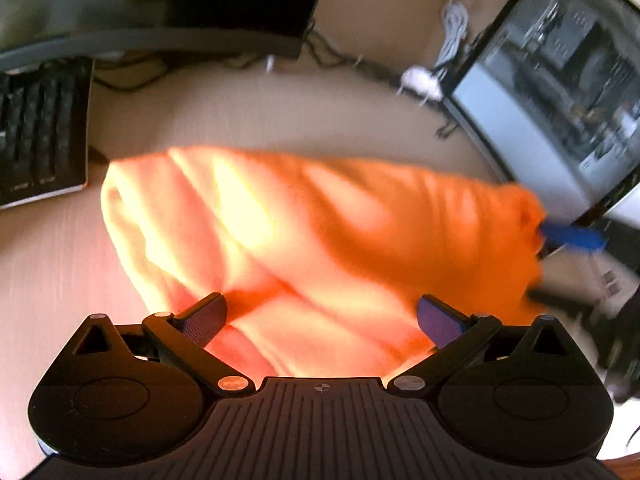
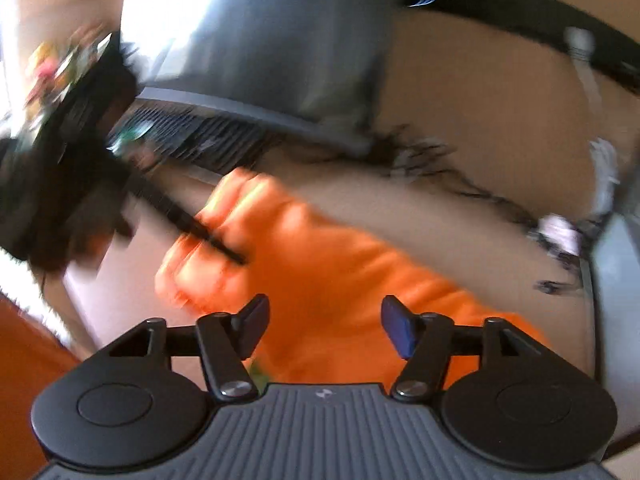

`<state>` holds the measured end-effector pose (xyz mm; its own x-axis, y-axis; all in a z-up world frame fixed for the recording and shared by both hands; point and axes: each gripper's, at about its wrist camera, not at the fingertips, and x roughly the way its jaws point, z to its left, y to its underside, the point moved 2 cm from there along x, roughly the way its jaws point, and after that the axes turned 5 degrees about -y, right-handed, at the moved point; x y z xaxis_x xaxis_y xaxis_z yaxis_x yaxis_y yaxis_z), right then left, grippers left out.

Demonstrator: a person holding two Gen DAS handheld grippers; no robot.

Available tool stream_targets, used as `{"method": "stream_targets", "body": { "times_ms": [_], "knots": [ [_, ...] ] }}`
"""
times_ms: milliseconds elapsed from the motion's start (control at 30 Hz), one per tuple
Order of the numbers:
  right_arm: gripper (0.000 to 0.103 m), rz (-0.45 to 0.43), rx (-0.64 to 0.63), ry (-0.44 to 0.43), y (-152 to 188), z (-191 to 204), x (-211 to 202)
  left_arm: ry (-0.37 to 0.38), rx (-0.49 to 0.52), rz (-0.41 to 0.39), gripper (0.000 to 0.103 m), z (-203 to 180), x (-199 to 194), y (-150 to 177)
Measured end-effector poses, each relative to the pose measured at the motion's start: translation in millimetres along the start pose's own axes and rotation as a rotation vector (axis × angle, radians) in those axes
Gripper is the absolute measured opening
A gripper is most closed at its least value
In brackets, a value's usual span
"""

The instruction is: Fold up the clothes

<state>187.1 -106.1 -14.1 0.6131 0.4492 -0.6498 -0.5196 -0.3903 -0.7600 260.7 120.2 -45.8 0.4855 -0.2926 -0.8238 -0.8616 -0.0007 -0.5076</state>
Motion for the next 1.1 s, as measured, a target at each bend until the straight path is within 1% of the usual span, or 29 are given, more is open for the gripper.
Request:
{"method": "stream_targets", "body": {
  "times_ms": [33,167,200,267,333,367,400,433,500,600,633,667,700,733,767,833,900,933,1000,1100],
  "knots": [
    [0.064,0.012,0.016,0.036,3.2,-6.9,3.9,-0.014,0.004,0.009,0.103,1.0,3.4,2.2],
    [0.064,0.157,0.025,0.201,35.0,-26.8,34.2,-0.06,-0.014,0.023,0.103,9.0,7.4,5.3],
    [0.064,0.159,0.05,0.201,37.5,-28.9,32.5,-0.066,-0.019,0.021,0.103,10.3,5.6,5.3],
    [0.064,0.142,0.119,0.175,39.2,-33.2,24.7,-0.07,-0.021,0.01,0.103,12.4,-1.1,5.6],
    [0.065,0.078,0.254,0.062,35.0,-40.3,10.6,-0.066,-0.023,-0.003,0.103,13.7,-8.9,5.7],
    [0.067,0.051,0.33,0.0,32.7,-45.9,8.2,-0.056,-0.026,-0.014,0.103,14.1,-13.5,6.0],
    [0.067,0.027,0.399,-0.05,32.2,-49.7,9.0,-0.039,-0.032,-0.029,0.103,13.4,-17.4,4.7],
    [0.067,0.003,0.438,-0.064,31.1,-52.0,10.2,-0.016,-0.042,-0.055,0.103,11.9,-22.6,2.9],
    [0.067,-0.038,0.432,-0.032,25.9,-49.1,6.6,0.037,-0.033,-0.114,0.103,5.1,-33.0,-4.0],
    [0.068,-0.093,0.345,0.03,10.0,-45.3,7.9,0.113,0.003,-0.205,0.103,-8.3,-46.8,-16.7],
    [0.071,-0.1,0.314,0.055,4.6,-45.9,11.3,0.105,-0.008,-0.194,0.103,-6.3,-40.1,-15.6],
    [0.081,-0.1,0.293,0.076,0.7,-47.7,16.2,0.097,-0.019,-0.183,0.103,-4.2,-33.5,-14.4],
    [0.087,-0.1,0.287,0.087,-1.0,-50.5,21.1,0.088,-0.031,-0.172,0.103,-2.2,-26.9,-13.3],
    [0.095,-0.096,0.297,0.084,-0.7,-54.7,28.8,0.08,-0.042,-0.162,0.103,-0.2,-20.2,-12.1],
    [0.098,-0.078,0.319,0.073,2.6,-59.7,38.3,0.072,-0.054,-0.151,0.103,1.8,-13.6,-11.0],
    [0.099,-0.01,0.387,0.075,14.8,-74.5,66.1,0.055,-0.077,-0.129,0.103,5.9,-0.3,-8.6],
    [0.103,0.054,0.467,0.077,33.2,-86.2,84.6,0.039,-0.099,-0.108,0.103,9.9,12.9,-6.3],
    [0.103,0.057,0.501,0.061,42.5,-89.4,88.1,0.03,-0.111,-0.097,0.103,12.0,19.5,-5.1],
    [0.103,0.029,0.504,0.046,50.8,-88.0,86.2,0.016,-0.132,-0.077,0.103,15.8,31.4,-3.1],
    [0.103,0.027,0.506,0.048,53.1,-85.8,86.9,0.028,-0.141,-0.072,0.103,17.5,28.3,-5.2]
  ]
}}
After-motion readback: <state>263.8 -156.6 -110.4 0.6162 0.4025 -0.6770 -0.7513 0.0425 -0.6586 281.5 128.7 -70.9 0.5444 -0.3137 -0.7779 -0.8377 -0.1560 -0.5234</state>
